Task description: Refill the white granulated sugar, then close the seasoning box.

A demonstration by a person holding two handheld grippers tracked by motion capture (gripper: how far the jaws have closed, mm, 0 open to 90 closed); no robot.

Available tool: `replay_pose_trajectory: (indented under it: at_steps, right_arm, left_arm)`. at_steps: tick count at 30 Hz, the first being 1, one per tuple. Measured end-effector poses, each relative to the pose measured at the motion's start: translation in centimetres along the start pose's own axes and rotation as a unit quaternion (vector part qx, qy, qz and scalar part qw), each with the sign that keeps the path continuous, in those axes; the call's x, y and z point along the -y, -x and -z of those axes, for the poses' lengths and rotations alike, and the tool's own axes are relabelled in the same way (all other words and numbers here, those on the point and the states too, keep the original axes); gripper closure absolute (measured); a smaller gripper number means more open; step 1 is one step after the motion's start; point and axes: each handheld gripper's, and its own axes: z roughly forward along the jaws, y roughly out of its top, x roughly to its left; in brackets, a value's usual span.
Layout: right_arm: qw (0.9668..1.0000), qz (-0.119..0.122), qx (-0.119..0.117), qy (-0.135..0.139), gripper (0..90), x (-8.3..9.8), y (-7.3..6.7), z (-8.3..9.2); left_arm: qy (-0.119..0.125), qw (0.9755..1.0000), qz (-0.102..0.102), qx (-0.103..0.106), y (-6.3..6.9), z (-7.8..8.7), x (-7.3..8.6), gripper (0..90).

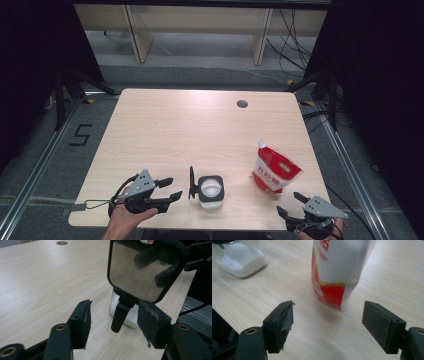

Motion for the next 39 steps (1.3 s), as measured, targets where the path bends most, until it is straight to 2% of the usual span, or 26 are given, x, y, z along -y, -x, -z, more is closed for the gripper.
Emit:
replay_pose_trajectory:
  at_steps: [1, 2, 3, 4, 5, 6, 7, 8, 10, 13, 14, 15, 16, 17, 18, 19, 20, 22, 23, 24, 25, 26, 29, 31, 33, 39]
  right_arm:
    - [0.9999, -0.011, -0.005, -0.01, 25.9, 0.1, -0.1, 0.1]
    - [0.9995, -0.029, 0.002, -0.014, 25.9, 0.2, -0.4, 0.3]
    - [0.9996, -0.025, 0.001, -0.012, 25.9, 0.2, -0.4, 0.3]
    - [0.9994, -0.031, 0.001, -0.015, 25.9, 0.2, -0.5, 0.4]
    - [0.9995, -0.029, 0.003, -0.014, 25.9, 0.2, -0.5, 0.4]
    - [0.9997, -0.019, 0.002, -0.013, 25.9, 0.3, -0.4, 0.4]
    - [0.9999, -0.001, 0.005, -0.01, 25.9, 0.2, -0.2, 0.4]
    - [0.9998, -0.009, -0.003, -0.016, 26.0, 0.3, -0.3, 0.4]
    - [0.9998, -0.007, -0.008, -0.015, 25.9, 0.3, -0.4, 0.3]
    - [0.9999, 0.004, 0.009, -0.011, 26.0, 0.3, -0.4, 0.5]
    - [0.9995, -0.023, 0.002, -0.021, 26.0, 0.3, -0.8, 0.6]
    - [0.9998, -0.014, -0.001, -0.015, 26.0, 0.3, -0.8, 0.5]
    - [0.9997, -0.016, 0.002, -0.019, 26.1, 0.3, -0.9, 0.6]
    - [0.9999, 0.007, 0.001, -0.015, 26.1, 0.2, -0.6, 0.5]
    - [0.9999, 0.012, 0.004, -0.009, 26.1, 0.3, -0.6, 0.5]
    - [0.9998, 0.013, 0.004, -0.013, 26.1, 0.3, -0.5, 0.5]
    - [0.9998, 0.005, -0.003, -0.02, 26.1, 0.3, -0.6, 0.5]
    - [0.9999, 0.013, 0.0, -0.009, 26.1, 0.3, -0.4, 0.4]
    - [0.9999, 0.014, 0.001, -0.009, 26.1, 0.3, -0.4, 0.4]
    - [0.9999, 0.015, 0.001, -0.008, 26.1, 0.4, -0.3, 0.4]
    - [0.9998, 0.004, -0.003, -0.018, 26.1, 0.4, -0.5, 0.5]
    - [0.9998, 0.002, 0.001, -0.018, 26.1, 0.4, -0.5, 0.5]
    - [0.9998, 0.016, 0.006, -0.012, 26.1, 0.3, -0.3, 0.4]
    - [0.9997, 0.012, 0.002, -0.021, 26.1, 0.3, -0.6, 0.5]
    - [0.9995, 0.025, 0.009, -0.014, 26.1, 0.2, -0.7, 0.5]
    - [0.9995, 0.025, 0.007, -0.017, 26.2, 0.2, -0.7, 0.5]
  left_arm:
    - [0.003, 1.0, 0.005, 0.001, 0.1, -0.1, -0.2, 50.4]
    - [0.001, 1.0, -0.004, 0.002, 0.1, -0.1, -0.3, 53.0]
    - [0.0, 1.0, 0.002, 0.005, 0.3, -0.2, -0.4, 56.8]
    - [-0.001, 1.0, -0.007, 0.006, 0.4, -0.2, -0.6, 59.6]
    - [0.0, 0.9999, -0.006, 0.008, 0.5, -0.3, -0.6, 63.6]
    - [-0.002, 0.9998, -0.02, 0.008, 0.5, -0.3, -0.8, 67.3]
    - [0.004, 0.9997, -0.02, 0.011, 0.6, -0.3, -0.9, 72.2]
    - [0.004, 0.9997, -0.021, 0.008, 0.8, -0.3, -1.0, 75.8]
    - [0.006, 0.9996, -0.027, 0.01, 1.0, -0.3, -1.1, 82.5]
    - [0.006, 0.9994, -0.033, 0.007, 1.1, -0.3, -1.3, 87.1]
    - [0.006, 0.9992, -0.038, 0.008, 1.0, -0.3, -1.3, 87.9]
    - [0.003, 0.9991, -0.041, 0.005, 1.0, -0.2, -1.4, 88.7]
    - [0.007, 0.9995, -0.031, 0.006, 1.2, -0.3, -1.4, 88.9]
    - [0.005, 0.9993, -0.038, 0.008, 1.1, -0.4, -1.6, 89.0]
    - [0.001, 0.9993, -0.038, 0.005, 1.2, -0.3, -1.7, 89.1]
    - [0.002, 0.9995, -0.032, 0.007, 1.4, -0.4, -1.8, 89.1]
    - [0.0, 0.9989, -0.046, 0.006, 1.2, -0.3, -2.0, 89.2]
    - [0.002, 0.9994, -0.035, 0.005, 1.3, -0.5, -2.2, 89.2]
    - [0.001, 0.999, -0.044, 0.004, 1.1, -0.5, -2.4, 89.3]
    - [0.003, 0.9992, -0.04, 0.003, 1.0, -0.6, -2.5, 89.3]
    - [0.007, 0.9994, -0.034, 0.006, 1.0, -0.7, -2.5, 89.3]
    - [0.006, 0.9991, -0.042, 0.006, 0.9, -0.6, -2.5, 89.3]
    - [0.006, 0.9992, -0.04, 0.005, 1.0, -0.7, -2.6, 89.3]
    - [0.009, 0.9992, -0.039, 0.002, 1.2, -0.7, -2.8, 89.3]
    - [0.005, 0.9989, -0.047, 0.0, 1.3, -0.8, -3.0, 89.3]
    - [0.011, 0.9986, -0.051, 0.003, 1.8, -0.9, -3.4, 89.3]
